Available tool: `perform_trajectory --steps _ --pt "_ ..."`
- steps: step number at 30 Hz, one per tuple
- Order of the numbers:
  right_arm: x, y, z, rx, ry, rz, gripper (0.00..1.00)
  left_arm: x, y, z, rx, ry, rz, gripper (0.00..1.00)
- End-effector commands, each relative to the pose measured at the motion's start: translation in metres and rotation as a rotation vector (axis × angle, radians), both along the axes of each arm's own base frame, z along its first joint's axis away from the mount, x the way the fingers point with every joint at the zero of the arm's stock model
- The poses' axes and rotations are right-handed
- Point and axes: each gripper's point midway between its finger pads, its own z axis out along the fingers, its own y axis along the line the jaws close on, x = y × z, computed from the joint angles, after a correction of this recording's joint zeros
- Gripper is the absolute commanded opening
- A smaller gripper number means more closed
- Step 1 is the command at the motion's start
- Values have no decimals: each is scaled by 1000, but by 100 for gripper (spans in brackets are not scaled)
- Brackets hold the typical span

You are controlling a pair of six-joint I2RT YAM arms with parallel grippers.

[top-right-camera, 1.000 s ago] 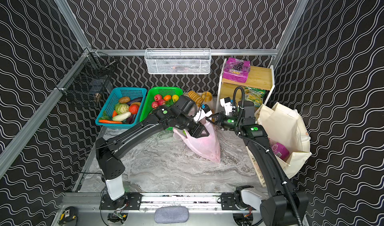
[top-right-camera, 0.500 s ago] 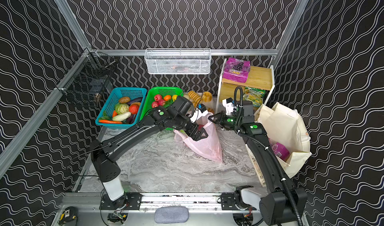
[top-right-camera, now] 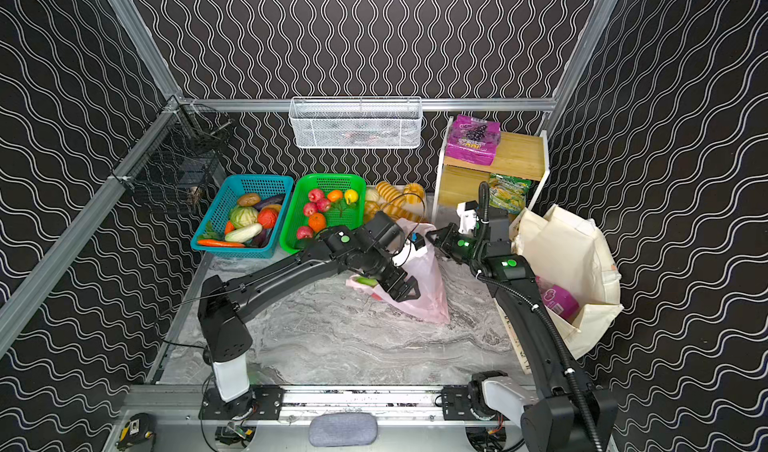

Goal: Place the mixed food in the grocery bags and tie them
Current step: 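Release the dragon fruit inside the bag and pull the left gripper out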

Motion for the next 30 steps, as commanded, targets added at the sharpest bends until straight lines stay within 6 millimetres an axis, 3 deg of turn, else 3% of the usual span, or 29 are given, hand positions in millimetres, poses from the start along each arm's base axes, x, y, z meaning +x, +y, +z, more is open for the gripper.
perform_trajectory --steps 1,3,5,8,9,10,11,15,19,20,21,23,25,27,28,29,30 --pt "9 -46 -7 -150 -21 -224 0 -9 22 -22 108 9 6 93" --pt "10 -51 -5 -178 -22 -240 0 -21 34 -37 184 10 -24 93" --pt "12 -54 -12 -216 17 -245 0 -32 39 -39 208 3 -56 93" --pt "12 -58 -24 -252 55 -252 0 -39 36 -23 141 -8 -71 87" --pt "12 -60 -28 -261 57 -257 0 -37 35 -15 115 -24 -58 80" --pt "12 -59 -30 -261 56 -250 0 -34 34 -7 95 -43 -42 75" --pt "12 -55 -31 -254 51 -225 0 -29 34 1 78 -75 -18 77" --pt "3 -8 -24 -132 -34 53 0 -4 18 28 -40 -134 82 98" --pt "-24 37 -4 1 -110 348 0 26 0 29 -86 -119 226 99" --pt "-31 43 -1 7 -125 395 0 32 -4 41 -125 -133 259 99" --pt "-33 42 -2 -16 -116 396 0 29 -13 60 -231 -150 239 99" --pt "-32 36 -6 -52 -99 361 0 43 -10 59 -339 -209 308 99" --pt "-28 30 -7 -72 -102 322 0 65 -2 44 -254 -151 370 99" --pt "-31 34 1 -55 -120 342 0 56 -8 62 -171 -277 315 99" --pt "-32 35 4 -45 -128 350 0 57 -11 56 -180 -341 322 99" --pt "-30 35 4 -37 -135 338 0 66 -6 41 -151 -272 353 99" --pt "-28 35 4 -27 -134 327 0 67 0 47 -104 -221 357 99"
